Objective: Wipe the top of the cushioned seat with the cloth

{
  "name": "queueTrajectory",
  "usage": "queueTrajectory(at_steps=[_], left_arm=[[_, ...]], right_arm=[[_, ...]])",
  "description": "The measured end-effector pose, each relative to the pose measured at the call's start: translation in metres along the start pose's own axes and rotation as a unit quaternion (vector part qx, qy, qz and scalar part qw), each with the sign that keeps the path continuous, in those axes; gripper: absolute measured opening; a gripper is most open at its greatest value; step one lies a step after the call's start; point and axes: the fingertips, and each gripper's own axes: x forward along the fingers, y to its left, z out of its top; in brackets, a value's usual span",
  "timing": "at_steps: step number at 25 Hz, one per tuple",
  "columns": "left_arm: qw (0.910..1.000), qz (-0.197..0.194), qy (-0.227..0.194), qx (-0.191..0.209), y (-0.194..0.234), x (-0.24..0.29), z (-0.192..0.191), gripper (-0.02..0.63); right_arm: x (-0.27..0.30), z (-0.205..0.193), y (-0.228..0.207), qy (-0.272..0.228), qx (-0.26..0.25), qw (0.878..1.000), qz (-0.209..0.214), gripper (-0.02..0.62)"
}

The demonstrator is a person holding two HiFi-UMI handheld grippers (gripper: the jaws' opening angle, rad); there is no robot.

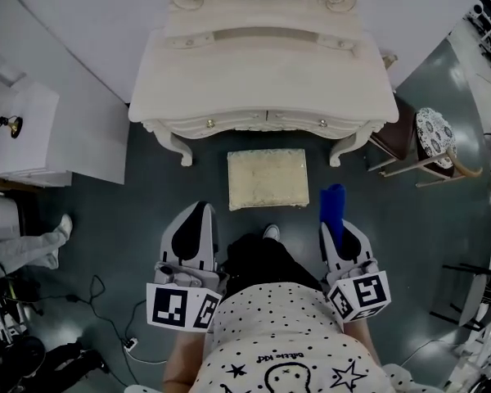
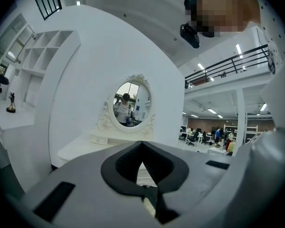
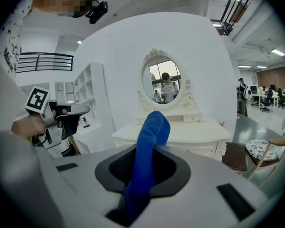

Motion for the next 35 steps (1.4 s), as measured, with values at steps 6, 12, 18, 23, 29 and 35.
queueTrajectory(at_steps=[6, 12, 18, 23, 29, 35], left_arm=[[0.9999, -0.008, 0.003, 0.006, 0.000, 0.012, 0.003, 0.009], [0.9993, -0.035, 0.010, 0.000, 0.003, 0.026, 0.004, 0.009], [0.9981, -0.054, 0.025, 0.013, 0.028, 0.042, 0.015, 0.009], [0.9975, -0.060, 0.030, 0.023, 0.058, 0.053, 0.026, 0.009], [0.9966, -0.074, 0.029, 0.021, 0.073, 0.065, 0.027, 0.009], [0.9968, -0.069, 0.039, 0.016, 0.086, 0.073, 0.021, 0.009]], right_arm=[[0.004, 0.002, -0.006, -0.002, 0.008, 1.000, -0.007, 0.064], [0.016, 0.007, -0.004, -0.001, 0.011, 1.000, -0.023, 0.064], [0.040, 0.021, 0.013, 0.001, 0.027, 0.999, -0.035, 0.064], [0.062, 0.035, 0.034, -0.004, 0.025, 0.999, -0.036, 0.064], [0.078, 0.037, 0.040, -0.008, 0.029, 0.998, -0.050, 0.064], [0.091, 0.032, 0.038, 0.008, 0.036, 0.998, -0.052, 0.064]])
